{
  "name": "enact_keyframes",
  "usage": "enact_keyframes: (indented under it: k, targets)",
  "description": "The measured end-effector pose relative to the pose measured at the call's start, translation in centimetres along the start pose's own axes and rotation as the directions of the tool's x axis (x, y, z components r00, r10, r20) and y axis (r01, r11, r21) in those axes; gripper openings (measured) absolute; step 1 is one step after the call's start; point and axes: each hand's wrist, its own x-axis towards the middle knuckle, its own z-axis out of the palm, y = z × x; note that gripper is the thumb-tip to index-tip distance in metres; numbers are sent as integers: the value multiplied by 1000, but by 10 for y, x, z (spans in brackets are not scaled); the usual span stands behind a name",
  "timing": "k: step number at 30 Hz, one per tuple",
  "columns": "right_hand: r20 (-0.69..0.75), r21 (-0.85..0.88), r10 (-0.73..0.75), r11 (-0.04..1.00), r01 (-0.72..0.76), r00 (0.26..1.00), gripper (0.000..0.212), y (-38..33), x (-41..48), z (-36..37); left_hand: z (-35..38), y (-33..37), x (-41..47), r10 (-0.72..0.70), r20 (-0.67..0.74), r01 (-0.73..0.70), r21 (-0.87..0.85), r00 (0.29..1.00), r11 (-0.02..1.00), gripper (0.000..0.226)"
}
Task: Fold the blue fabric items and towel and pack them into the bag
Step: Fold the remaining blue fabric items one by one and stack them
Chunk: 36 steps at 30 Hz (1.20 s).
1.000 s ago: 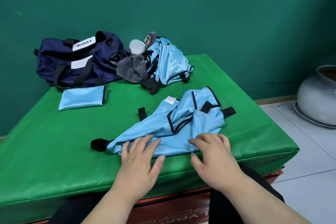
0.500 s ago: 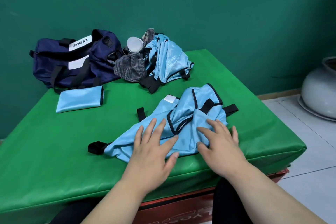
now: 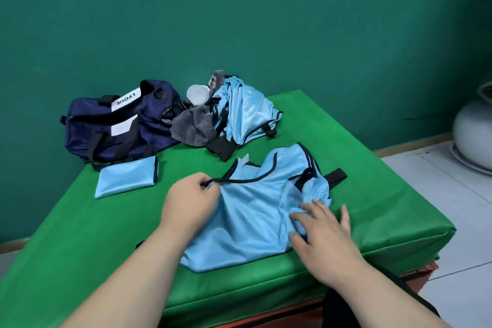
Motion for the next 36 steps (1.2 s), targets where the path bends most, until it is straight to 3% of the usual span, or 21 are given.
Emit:
enact_keyframes:
  k: [3,8,11,16,20,24,29,36]
  targets:
    - [-3,-19,0,1000,0,1000,47,1,-1,2,-24,-11,22,-216,-56,208,-122,975,970,21]
    - [-36,2,-3,1000,3,999,54,-1,-3,4,-28,-29,23,-302,71,301,32,951,953,18]
    - [-74,-14,-16,1000,15,997,61,-2,-5,5,-13,-29,2,-197,57,182,198,979,963,35]
    - [-76,-66,-46,997,41,996,53,-5,-11,4,1,-10,-27,-47,2,45,272,999,961,52]
    - [-76,-44,-99,994,95,992,46,-11,-20,3,14,11,-48,127,105,-151,262,986,953,59]
    - [-211,20,-111,993,118,971,41,-8,-19,3,33,29,-67,298,272,-363,230,915,903,53]
    - [-312,135,-4,990,49,950,40,7,-12,-3,58,26,-85,319,417,-446,253,851,859,56]
    - [-288,158,32,987,15,957,47,12,-4,1,46,1,-87,323,412,-481,372,852,794,65]
